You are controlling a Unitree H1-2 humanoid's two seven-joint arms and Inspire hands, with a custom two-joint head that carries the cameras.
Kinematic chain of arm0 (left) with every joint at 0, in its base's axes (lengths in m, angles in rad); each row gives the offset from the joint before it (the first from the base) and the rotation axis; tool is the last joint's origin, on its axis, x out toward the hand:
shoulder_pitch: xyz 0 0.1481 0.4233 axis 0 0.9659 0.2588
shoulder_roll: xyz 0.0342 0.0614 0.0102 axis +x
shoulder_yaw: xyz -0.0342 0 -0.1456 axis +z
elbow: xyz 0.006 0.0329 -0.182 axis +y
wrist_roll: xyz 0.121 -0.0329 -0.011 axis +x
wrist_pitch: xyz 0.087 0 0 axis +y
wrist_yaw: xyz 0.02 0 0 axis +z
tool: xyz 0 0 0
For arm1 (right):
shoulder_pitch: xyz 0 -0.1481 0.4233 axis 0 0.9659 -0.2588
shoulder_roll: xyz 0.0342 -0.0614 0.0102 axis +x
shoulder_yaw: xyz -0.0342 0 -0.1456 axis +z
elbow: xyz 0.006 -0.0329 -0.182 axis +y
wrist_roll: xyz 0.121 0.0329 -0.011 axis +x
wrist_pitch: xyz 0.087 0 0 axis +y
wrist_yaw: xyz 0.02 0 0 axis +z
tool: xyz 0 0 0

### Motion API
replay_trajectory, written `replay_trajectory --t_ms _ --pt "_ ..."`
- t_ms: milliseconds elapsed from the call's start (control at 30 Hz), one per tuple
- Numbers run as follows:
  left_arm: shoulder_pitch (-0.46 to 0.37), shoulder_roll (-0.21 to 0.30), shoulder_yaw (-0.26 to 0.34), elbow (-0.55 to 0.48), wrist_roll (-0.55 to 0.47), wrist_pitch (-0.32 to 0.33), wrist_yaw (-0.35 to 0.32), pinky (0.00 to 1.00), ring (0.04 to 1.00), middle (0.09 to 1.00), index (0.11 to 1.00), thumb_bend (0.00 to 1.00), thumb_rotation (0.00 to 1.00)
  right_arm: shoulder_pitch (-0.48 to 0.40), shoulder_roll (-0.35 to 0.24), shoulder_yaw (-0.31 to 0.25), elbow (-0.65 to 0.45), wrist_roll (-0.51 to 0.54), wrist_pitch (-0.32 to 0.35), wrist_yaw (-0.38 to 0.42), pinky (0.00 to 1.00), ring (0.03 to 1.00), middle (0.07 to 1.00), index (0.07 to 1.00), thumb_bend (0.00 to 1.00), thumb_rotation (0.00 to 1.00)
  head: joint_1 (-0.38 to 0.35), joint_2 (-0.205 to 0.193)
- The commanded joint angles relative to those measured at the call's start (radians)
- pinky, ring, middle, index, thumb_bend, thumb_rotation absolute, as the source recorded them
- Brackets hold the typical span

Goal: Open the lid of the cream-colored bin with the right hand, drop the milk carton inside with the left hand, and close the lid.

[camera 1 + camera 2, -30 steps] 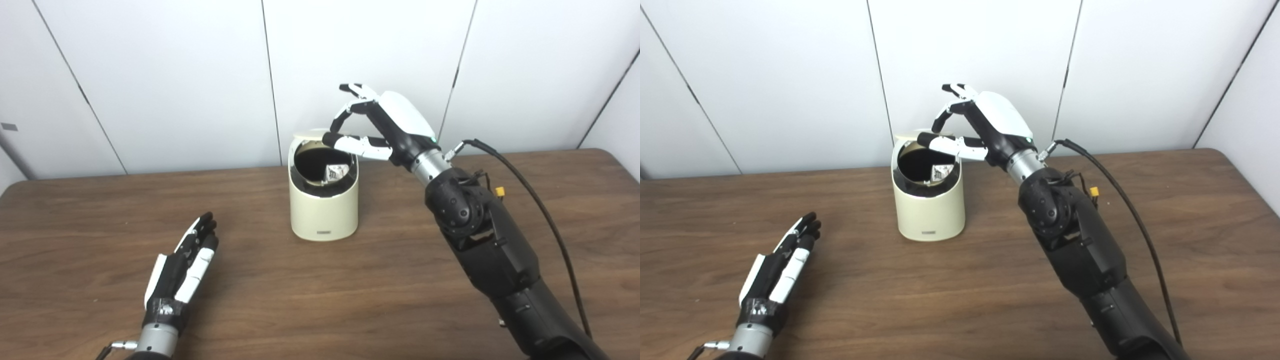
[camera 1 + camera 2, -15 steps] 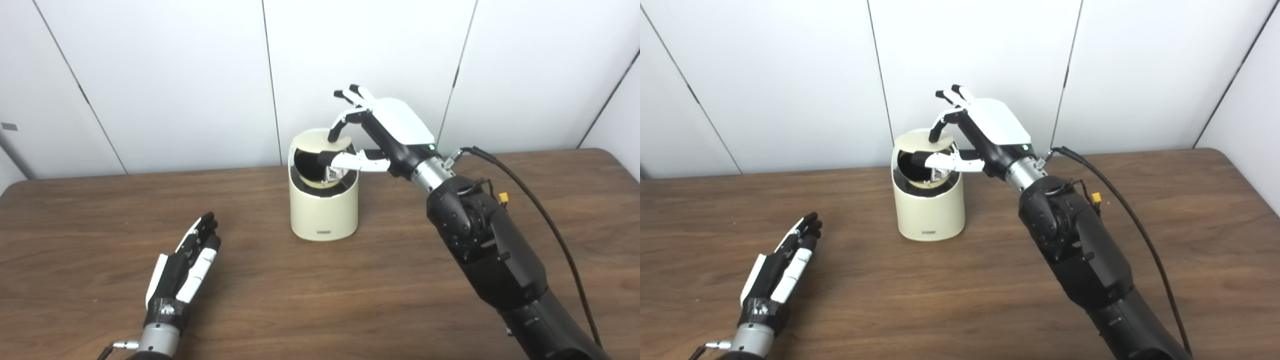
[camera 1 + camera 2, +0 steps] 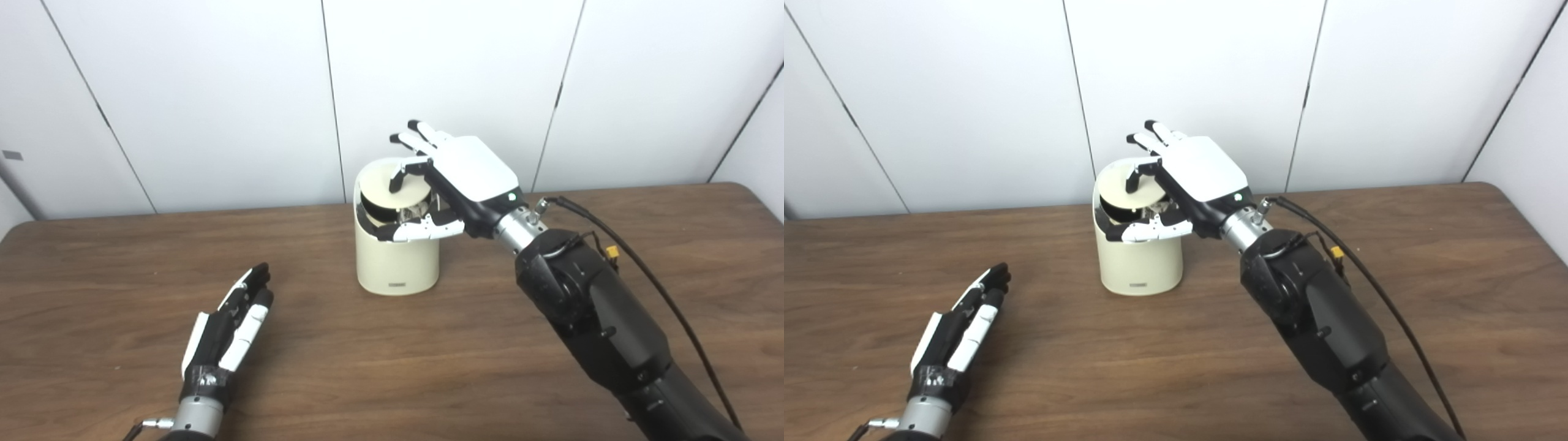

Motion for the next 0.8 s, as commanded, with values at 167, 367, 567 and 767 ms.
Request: replay_trajectory --t_ms 167,367,567,767 --pt "-0.014 -0.009 0.006 -0.035 -0.014 -0.03 0.008 1.0 0.957 0.918 0.93 0.78 0.79 -0.012 -0.013 -0.003 -0.035 -0.039 -0.018 0.025 0.94 1.0 0.947 0.632 0.64 0.95 0.003 0.002" --pt "-0.016 -0.009 0.005 -0.03 -0.007 -0.041 0.009 1.0 0.954 0.92 0.924 0.78 0.8 -0.005 -0.015 0.002 -0.026 -0.064 -0.014 0.043 0.95 1.0 0.951 0.641 0.65 0.99 0.006 0.002" --pt "-0.011 -0.008 0.005 -0.041 -0.009 -0.028 0.007 1.0 0.966 0.923 0.924 0.77 0.78 0.004 -0.017 0.01 -0.01 -0.076 -0.017 0.061 0.97 1.0 0.957 0.65 0.67 1.0 0.008 0.002" --pt "-0.011 -0.013 0.009 -0.049 -0.014 -0.019 0.011 1.0 0.97 0.928 0.948 0.75 0.76 0.004 -0.015 0.035 -0.008 -0.12 0.018 0.141 1.0 1.0 0.99 0.677 0.69 1.0 0.008 0.003"
